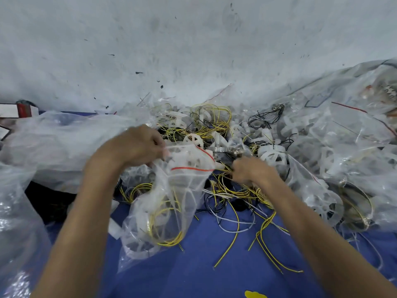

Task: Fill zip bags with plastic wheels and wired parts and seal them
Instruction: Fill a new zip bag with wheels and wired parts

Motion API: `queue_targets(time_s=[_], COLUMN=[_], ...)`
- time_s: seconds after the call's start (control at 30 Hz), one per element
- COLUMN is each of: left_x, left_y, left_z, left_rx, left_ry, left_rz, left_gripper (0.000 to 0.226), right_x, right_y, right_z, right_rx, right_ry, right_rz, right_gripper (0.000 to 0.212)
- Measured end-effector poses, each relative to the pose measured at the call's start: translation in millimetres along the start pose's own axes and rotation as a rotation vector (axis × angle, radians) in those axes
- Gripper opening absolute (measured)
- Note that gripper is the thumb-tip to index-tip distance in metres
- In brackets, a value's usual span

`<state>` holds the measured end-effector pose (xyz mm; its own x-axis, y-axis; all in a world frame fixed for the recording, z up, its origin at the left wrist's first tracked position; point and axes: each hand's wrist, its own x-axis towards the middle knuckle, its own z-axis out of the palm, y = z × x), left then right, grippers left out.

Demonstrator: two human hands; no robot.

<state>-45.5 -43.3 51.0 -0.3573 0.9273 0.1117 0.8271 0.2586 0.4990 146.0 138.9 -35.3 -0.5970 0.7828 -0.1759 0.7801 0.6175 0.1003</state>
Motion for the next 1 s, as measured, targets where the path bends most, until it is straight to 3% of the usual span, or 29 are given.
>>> queue_targets(time_s=[0.1, 0.17, 0.23, 0.33, 0.4, 0.53, 0.63, 0.7, 0.77, 0.87, 0.93, 1.0], left_x=[10, 16, 18, 19, 19, 18, 16, 15, 14, 14, 13, 12], left_y=[3, 4, 5, 4, 2, 2, 1, 0, 2, 6, 10, 15], left_z=[27, 43, 54, 58, 57, 54, 52, 51, 51, 53, 55, 58], left_rx=[0.124, 0.137, 0.173, 0.142, 0.135, 0.098, 0.099, 0.088, 0.095, 0.128, 0.144, 0.191], left_ry=[-0.206, -0.341, -0.42, -0.44, -0.443, -0.462, -0.456, -0.46, -0.468, -0.501, -0.538, -0.56], left_rz=[0.027, 0.008, -0.006, -0.019, -0.019, -0.025, -0.018, -0.021, -0.027, -0.021, -0.011, 0.008], left_gripper=[0.008, 0.015, 0.018, 0.014, 0.012, 0.017, 0.016, 0.016, 0.017, 0.018, 0.016, 0.012], right_x=[-1, 13, 32, 48, 52, 53, 48, 47, 46, 44, 44, 45], right_y=[-2, -3, -8, -5, 11, 41, 53, 58, 61, 59, 54, 50], right_z=[-32, -43, -38, -12, -2, -21, -34, -32, -26, -18, -17, -16], right_rx=[-0.059, 0.032, 0.198, 0.202, 0.2, 0.424, 0.533, 0.513, 0.357, 0.067, 0.036, 0.104], right_ry=[-0.057, 0.059, 0.219, 0.172, 0.14, 0.154, 0.362, 0.448, 0.321, 0.029, 0.143, 0.396], right_rz=[0.012, -0.026, -0.115, -0.25, -0.233, -0.213, -0.142, -0.085, -0.076, -0.037, -0.003, 0.055], right_gripper=[0.015, 0.013, 0.027, 0.049, 0.056, 0.019, 0.025, 0.022, 0.013, 0.05, 0.049, 0.037])
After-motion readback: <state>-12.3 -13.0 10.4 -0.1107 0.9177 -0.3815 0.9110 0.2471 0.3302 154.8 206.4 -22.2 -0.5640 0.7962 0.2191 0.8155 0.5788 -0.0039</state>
